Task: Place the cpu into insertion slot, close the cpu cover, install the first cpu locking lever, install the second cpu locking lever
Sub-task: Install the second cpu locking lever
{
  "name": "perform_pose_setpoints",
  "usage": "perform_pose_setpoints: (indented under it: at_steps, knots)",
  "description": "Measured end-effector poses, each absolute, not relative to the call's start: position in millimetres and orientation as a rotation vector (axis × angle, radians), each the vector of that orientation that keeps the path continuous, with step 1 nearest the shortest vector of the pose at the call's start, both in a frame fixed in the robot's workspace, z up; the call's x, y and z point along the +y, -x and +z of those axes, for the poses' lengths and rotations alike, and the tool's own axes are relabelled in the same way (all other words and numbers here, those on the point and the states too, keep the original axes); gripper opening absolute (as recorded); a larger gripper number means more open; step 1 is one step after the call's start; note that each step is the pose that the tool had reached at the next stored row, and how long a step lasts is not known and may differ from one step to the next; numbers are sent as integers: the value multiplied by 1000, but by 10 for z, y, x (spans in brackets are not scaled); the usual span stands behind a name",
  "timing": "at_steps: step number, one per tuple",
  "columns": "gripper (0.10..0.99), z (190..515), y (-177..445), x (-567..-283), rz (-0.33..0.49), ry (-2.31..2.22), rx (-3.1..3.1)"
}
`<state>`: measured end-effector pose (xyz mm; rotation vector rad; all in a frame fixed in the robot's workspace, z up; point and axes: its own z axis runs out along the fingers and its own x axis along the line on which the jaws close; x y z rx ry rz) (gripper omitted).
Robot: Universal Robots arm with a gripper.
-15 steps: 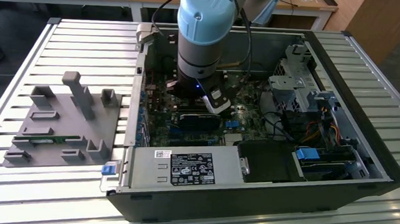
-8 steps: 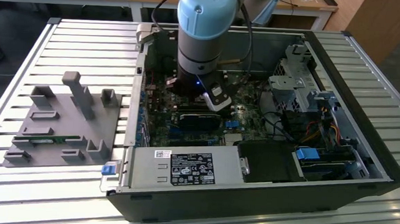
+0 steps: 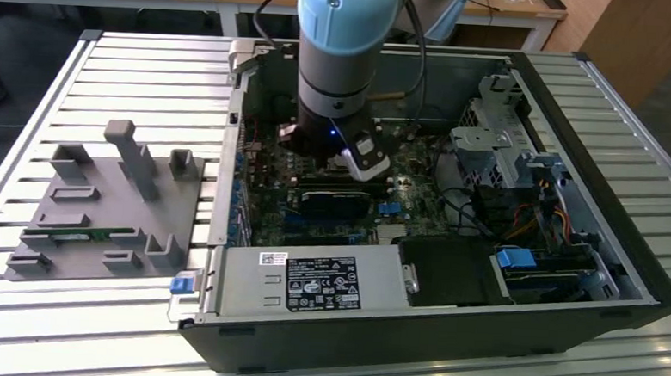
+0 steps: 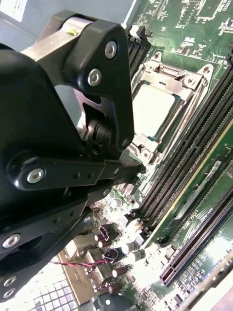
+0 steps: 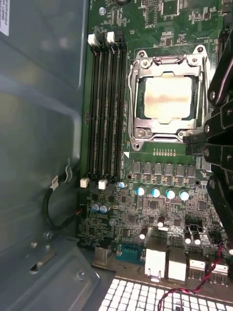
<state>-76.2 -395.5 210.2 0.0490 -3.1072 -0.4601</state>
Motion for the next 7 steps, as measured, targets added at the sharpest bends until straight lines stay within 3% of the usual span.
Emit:
perform_pose_setpoints:
  at_steps: [7]
  knots:
    - [106, 2187, 762, -3955, -460, -49, -3107]
